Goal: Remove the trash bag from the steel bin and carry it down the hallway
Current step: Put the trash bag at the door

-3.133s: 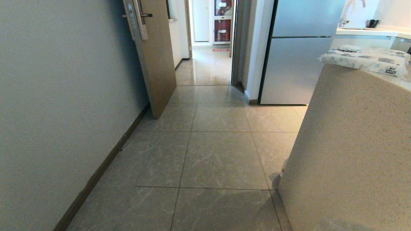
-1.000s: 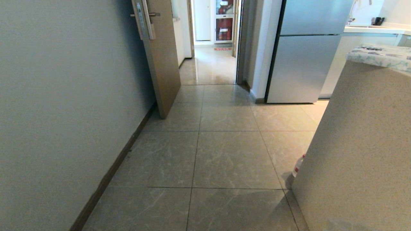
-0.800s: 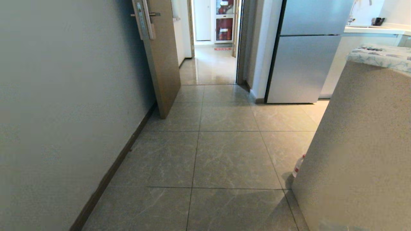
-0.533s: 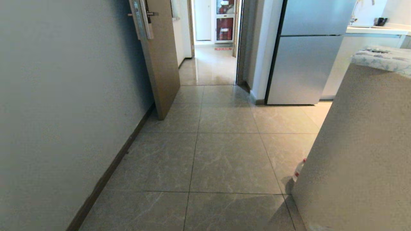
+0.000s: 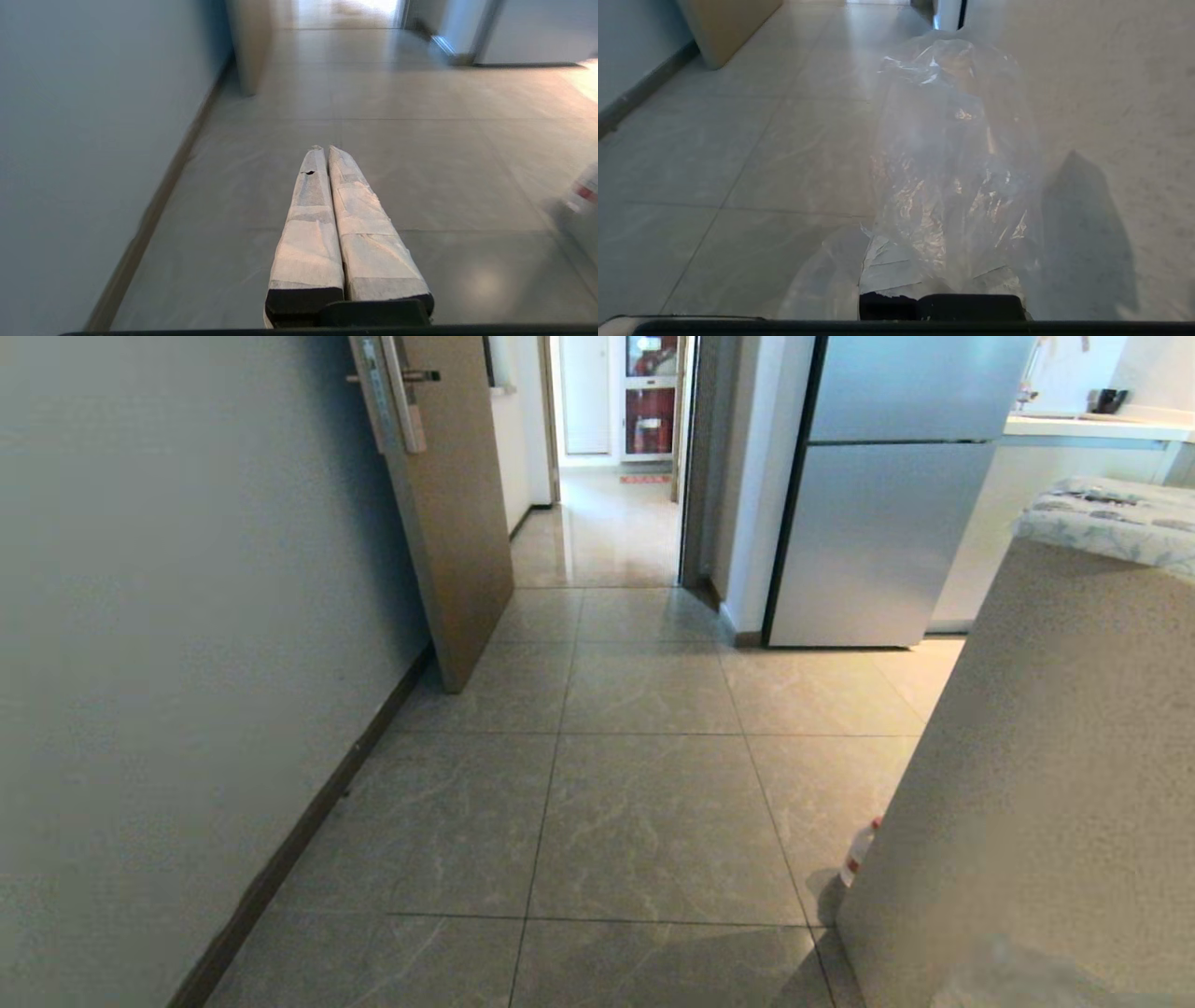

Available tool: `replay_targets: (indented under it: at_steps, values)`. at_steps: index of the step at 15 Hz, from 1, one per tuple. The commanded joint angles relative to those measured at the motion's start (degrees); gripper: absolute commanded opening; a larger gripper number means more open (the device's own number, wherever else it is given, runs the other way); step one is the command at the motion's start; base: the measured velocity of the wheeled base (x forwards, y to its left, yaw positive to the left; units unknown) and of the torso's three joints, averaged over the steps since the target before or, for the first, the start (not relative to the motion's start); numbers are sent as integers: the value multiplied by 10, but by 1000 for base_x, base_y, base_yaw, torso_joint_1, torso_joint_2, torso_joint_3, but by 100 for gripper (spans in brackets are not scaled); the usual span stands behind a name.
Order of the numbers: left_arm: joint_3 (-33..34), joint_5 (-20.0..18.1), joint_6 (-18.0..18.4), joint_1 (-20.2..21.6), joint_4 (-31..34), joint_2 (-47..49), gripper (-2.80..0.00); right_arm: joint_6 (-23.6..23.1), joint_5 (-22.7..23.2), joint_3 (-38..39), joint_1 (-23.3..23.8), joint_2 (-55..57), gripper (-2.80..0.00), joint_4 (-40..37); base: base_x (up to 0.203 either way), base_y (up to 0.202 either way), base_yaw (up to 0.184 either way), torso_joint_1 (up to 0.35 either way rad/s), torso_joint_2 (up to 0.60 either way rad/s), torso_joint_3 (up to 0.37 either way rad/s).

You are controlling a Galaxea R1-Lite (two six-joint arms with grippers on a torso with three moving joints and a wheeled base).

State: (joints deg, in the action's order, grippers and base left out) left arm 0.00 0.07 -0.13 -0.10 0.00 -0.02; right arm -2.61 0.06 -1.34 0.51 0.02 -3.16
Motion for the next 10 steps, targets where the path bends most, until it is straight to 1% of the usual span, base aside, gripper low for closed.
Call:
replay_targets:
  at_steps: [1, 10]
  values:
    - [0, 0, 0, 1, 0, 0, -280, 0, 0, 0, -1, 0, -280, 0, 0, 0, 0, 0, 0, 0]
    - [0, 0, 0, 1, 0, 0, -280, 0, 0, 0, 0, 1, -280, 0, 0, 0, 0, 0, 0, 0]
